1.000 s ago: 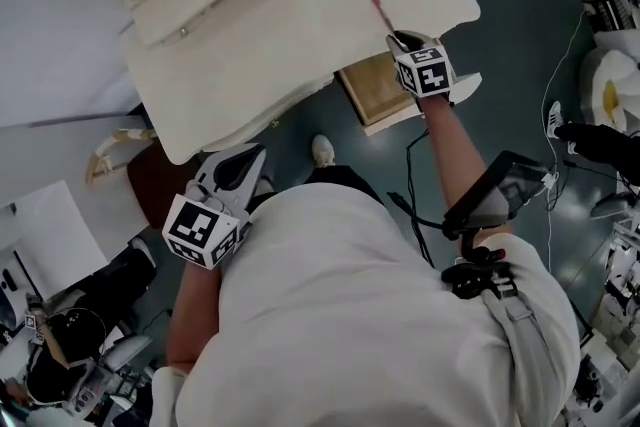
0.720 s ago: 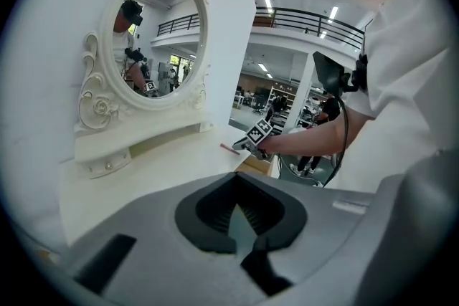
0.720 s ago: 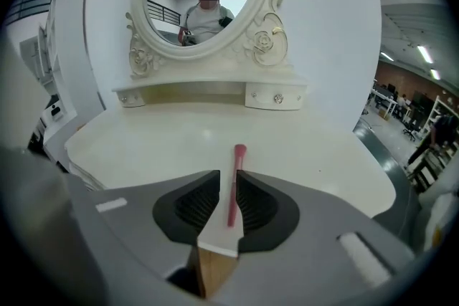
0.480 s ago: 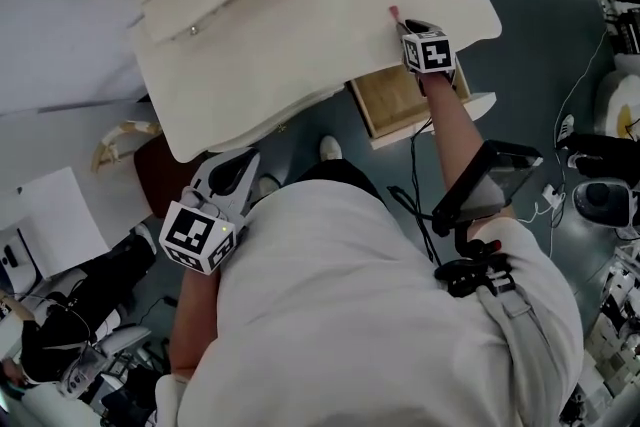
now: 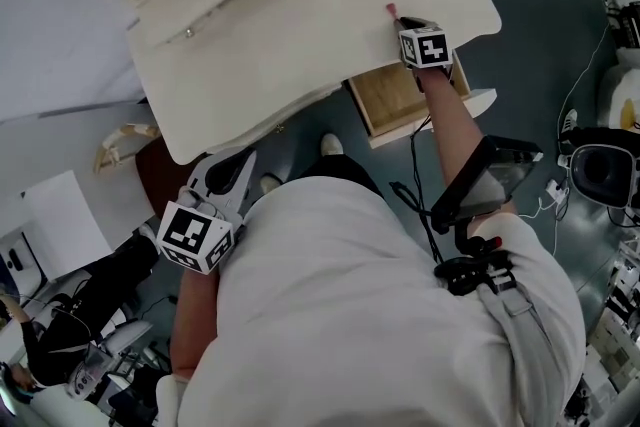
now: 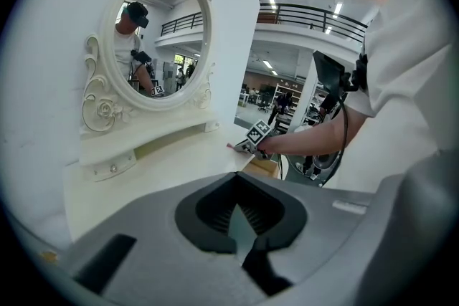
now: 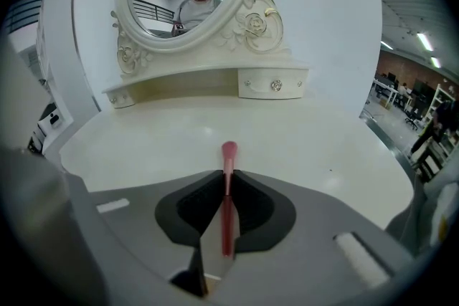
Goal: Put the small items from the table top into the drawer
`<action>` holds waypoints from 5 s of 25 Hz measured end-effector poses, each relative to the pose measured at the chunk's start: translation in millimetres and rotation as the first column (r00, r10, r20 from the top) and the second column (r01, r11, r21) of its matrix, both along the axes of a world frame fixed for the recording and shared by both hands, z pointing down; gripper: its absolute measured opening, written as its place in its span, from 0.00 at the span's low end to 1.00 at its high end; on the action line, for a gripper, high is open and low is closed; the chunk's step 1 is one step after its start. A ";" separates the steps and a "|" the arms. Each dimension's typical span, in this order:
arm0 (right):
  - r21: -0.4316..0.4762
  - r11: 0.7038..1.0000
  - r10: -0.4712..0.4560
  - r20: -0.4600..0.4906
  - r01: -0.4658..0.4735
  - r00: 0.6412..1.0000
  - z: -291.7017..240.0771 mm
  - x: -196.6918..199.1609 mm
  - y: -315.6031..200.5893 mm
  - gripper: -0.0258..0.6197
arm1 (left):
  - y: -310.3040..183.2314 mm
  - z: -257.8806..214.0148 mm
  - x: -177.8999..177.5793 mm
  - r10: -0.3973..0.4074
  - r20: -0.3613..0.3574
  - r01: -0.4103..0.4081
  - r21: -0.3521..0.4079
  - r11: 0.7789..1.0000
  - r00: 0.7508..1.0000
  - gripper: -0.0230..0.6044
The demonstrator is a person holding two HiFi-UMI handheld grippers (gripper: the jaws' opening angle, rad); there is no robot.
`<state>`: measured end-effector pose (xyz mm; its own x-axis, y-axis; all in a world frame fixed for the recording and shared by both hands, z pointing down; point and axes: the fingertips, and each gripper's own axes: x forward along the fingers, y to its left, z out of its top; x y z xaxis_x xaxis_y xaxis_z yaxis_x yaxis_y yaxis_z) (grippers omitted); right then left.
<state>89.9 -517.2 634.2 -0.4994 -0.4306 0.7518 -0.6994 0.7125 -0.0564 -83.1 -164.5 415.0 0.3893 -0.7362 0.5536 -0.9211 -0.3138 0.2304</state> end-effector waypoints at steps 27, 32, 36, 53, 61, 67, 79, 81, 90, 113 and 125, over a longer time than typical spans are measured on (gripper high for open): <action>-0.067 0.995 0.083 0.041 -0.080 0.996 0.2 96.1 106.5 0.11 | -11.1 6.0 62.3 0.222 -0.036 -0.221 0.044 0.974 0.974 0.04; -0.103 0.993 0.062 0.006 -0.061 0.998 13.3 97.1 124.4 0.11 | -10.5 7.4 65.2 0.231 -0.047 -0.229 0.042 0.973 0.972 0.04; -0.127 0.991 0.043 -0.023 -0.045 0.999 28.8 102.4 134.2 0.11 | -5.9 6.4 71.7 0.225 -0.041 -0.223 0.042 0.974 0.974 0.04; -0.195 0.981 -0.022 -0.110 0.000 0.994 72.6 63.9 100.3 0.11 | -1.3 9.4 40.3 0.108 -0.030 -0.108 -0.013 0.994 0.994 0.04; -0.233 0.972 -0.033 -0.147 -0.002 0.989 103.4 63.8 95.9 0.11 | 2.8 9.8 38.1 0.069 -0.018 -0.069 -0.044 0.997 0.997 0.04; -0.269 0.963 -0.055 -0.165 0.009 0.985 125.7 56.6 94.1 0.11 | -6.3 14.2 30.8 0.051 -0.015 -0.052 -0.058 0.997 0.999 0.04; -0.315 0.948 -0.111 -0.196 0.044 0.974 145.9 48.5 98.5 0.12 | -13.1 24.4 30.0 0.046 -0.027 -0.048 -0.081 0.996 0.999 0.04; -0.321 0.945 -0.126 -0.199 0.057 0.972 148.5 46.1 100.8 0.12 | -13.0 25.4 29.2 0.045 -0.030 -0.047 -0.084 0.995 0.999 0.04; -0.319 0.946 -0.124 -0.186 0.059 0.975 142.2 47.0 103.6 0.18 | -7.1 20.0 28.2 0.037 -0.029 -0.039 -0.077 0.996 0.999 0.04; -0.139 0.990 0.009 -0.101 -0.023 0.995 21.1 51.9 175.2 0.04 | 45.3 0.0 10.8 0.204 -0.063 -0.202 0.045 0.978 0.977 0.04; -0.112 0.994 0.005 -0.038 -0.009 0.999 -33.4 10.8 324.0 0.04 | 134.0 -10.3 -36.8 0.252 -0.081 -0.245 0.087 0.966 0.964 0.04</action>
